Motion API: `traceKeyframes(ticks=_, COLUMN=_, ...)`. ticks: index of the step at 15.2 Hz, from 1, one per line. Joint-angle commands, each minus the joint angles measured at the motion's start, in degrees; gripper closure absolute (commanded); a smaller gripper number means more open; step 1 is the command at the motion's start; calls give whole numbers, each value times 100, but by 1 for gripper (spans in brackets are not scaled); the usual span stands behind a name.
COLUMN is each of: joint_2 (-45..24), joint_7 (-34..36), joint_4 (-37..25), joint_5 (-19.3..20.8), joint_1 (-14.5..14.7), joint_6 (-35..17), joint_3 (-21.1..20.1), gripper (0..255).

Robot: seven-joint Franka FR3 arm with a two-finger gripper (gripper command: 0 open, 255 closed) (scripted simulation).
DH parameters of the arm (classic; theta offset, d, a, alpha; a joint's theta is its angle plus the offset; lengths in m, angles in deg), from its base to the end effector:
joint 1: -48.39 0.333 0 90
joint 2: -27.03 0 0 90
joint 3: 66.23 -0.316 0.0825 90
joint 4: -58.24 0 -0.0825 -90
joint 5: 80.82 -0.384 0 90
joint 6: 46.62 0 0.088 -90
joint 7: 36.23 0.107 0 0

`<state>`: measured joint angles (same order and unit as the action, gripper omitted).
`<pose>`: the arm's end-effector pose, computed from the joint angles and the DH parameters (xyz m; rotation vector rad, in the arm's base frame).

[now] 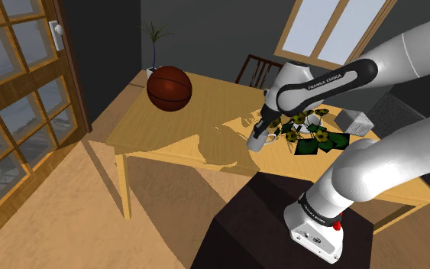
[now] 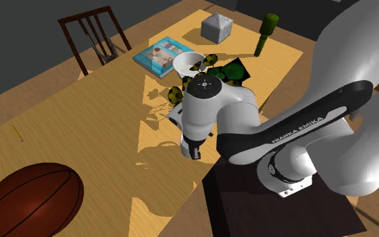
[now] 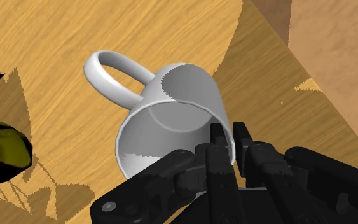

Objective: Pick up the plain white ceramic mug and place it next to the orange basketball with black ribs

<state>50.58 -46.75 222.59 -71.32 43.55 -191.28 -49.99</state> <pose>0.3315 -0.1141 0.3045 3.1360 -0.0506 0.0956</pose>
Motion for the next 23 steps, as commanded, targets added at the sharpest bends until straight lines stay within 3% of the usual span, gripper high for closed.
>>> traceKeyframes(ticks=1, joint_2=189, joint_7=25, joint_4=-54, joint_5=5, joint_1=-12, joint_6=246, joint_3=-40, gripper=255)
traceKeyframes(ticks=23, joint_2=1417, joint_7=67, joint_4=-1051, joint_5=-112, joint_1=-26, joint_6=2466, joint_3=-322, gripper=255)
